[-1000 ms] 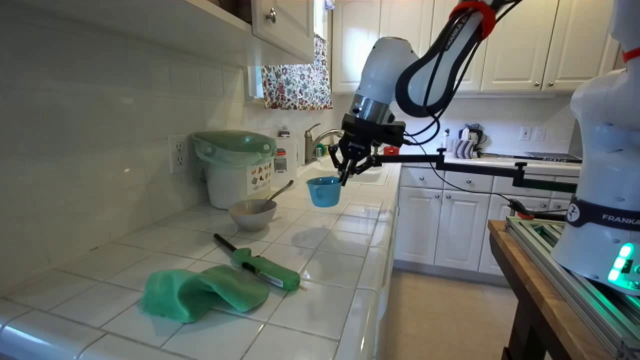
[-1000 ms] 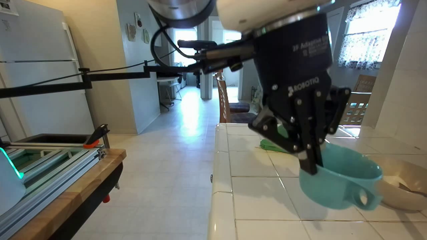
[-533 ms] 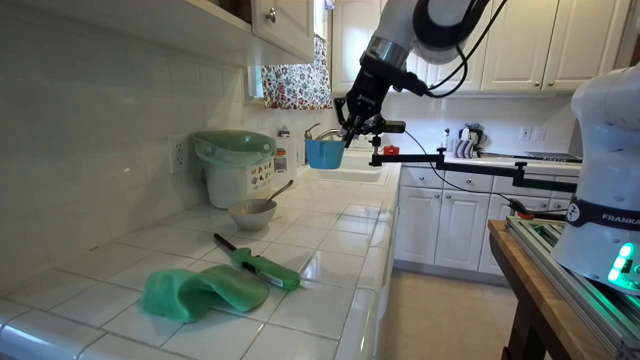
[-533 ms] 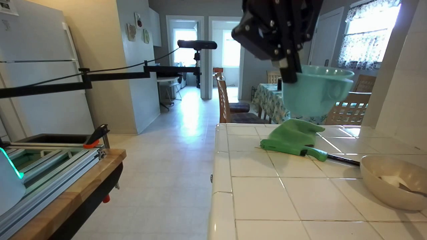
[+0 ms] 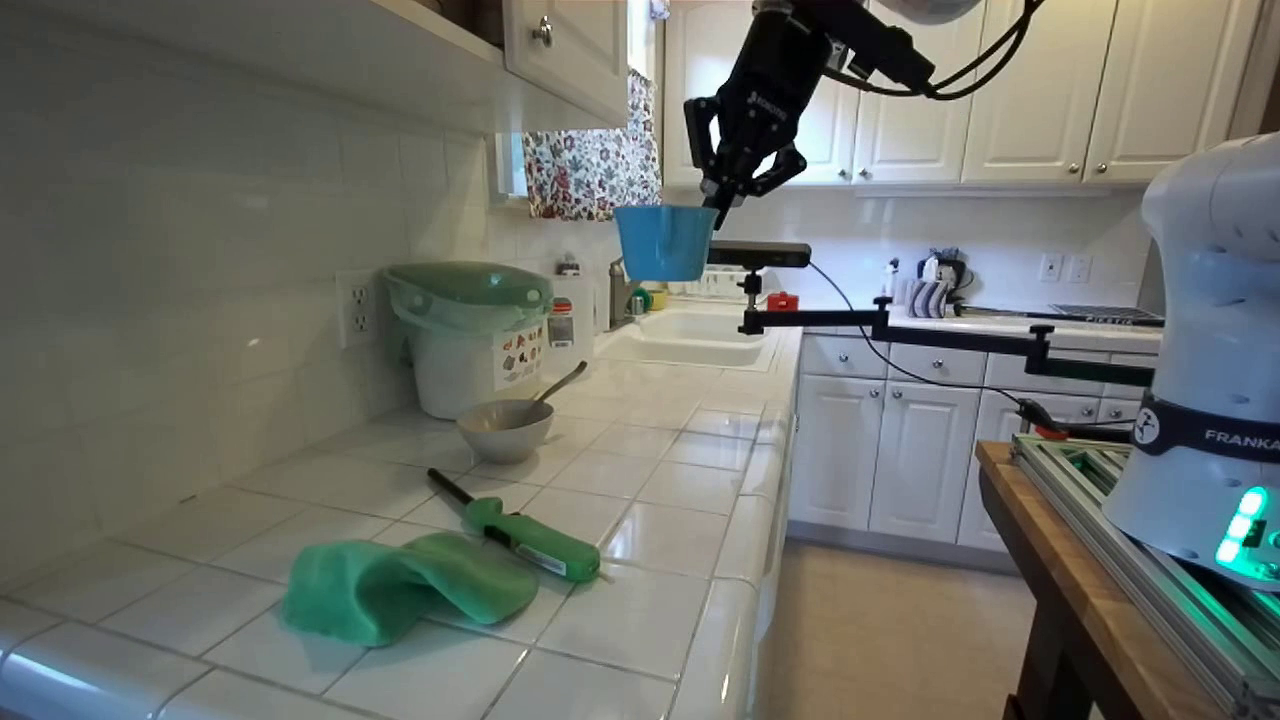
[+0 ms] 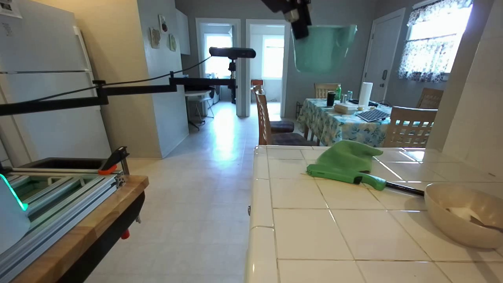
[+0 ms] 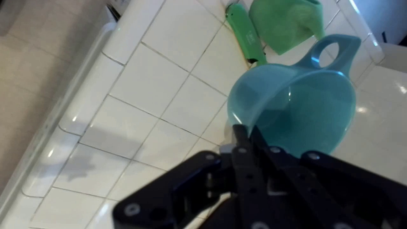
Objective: Put the blue object inside the top cupboard
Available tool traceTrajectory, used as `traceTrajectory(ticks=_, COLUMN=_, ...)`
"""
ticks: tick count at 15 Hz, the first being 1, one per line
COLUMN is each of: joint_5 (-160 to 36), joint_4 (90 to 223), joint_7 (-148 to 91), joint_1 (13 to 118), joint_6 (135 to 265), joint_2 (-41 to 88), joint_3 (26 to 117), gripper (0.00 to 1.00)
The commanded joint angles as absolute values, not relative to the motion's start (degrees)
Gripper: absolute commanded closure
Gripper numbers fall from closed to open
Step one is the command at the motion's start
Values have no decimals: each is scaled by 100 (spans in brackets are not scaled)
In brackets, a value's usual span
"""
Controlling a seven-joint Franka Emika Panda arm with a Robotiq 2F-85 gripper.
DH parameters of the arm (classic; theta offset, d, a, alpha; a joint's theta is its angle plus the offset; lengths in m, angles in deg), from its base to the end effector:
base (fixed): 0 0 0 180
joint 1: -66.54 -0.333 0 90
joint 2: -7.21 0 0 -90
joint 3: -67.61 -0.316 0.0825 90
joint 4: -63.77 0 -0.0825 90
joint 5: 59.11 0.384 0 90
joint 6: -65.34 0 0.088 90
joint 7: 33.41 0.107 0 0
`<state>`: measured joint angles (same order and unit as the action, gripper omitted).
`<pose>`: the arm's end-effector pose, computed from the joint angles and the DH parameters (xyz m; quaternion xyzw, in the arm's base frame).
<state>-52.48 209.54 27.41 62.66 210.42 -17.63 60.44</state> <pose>0.4301 0.0846 0.4647 -0.8697 0.4471 -0.1597 0.1348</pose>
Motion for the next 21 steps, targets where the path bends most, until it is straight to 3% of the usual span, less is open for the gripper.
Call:
traceTrajectory(ticks=1, joint_5=-5197, joint_4=20844, joint_7=2677, joint_1=6366, joint_6=20894, joint_2=-1885, joint_3=5820, gripper=95)
traceTrajectory(ticks=8, joint_5=-5260, joint_4=20642, joint_7=2652, joint_1=6378, joint_6=20538, joint_2=-2048, joint_3=5694, gripper=99)
traceTrajectory(ticks=21, joint_5=-6214, joint_4=18174, joint_7=2895, joint_1=6614, joint_6=20322, joint_2=-698, joint_3=5084, gripper=99)
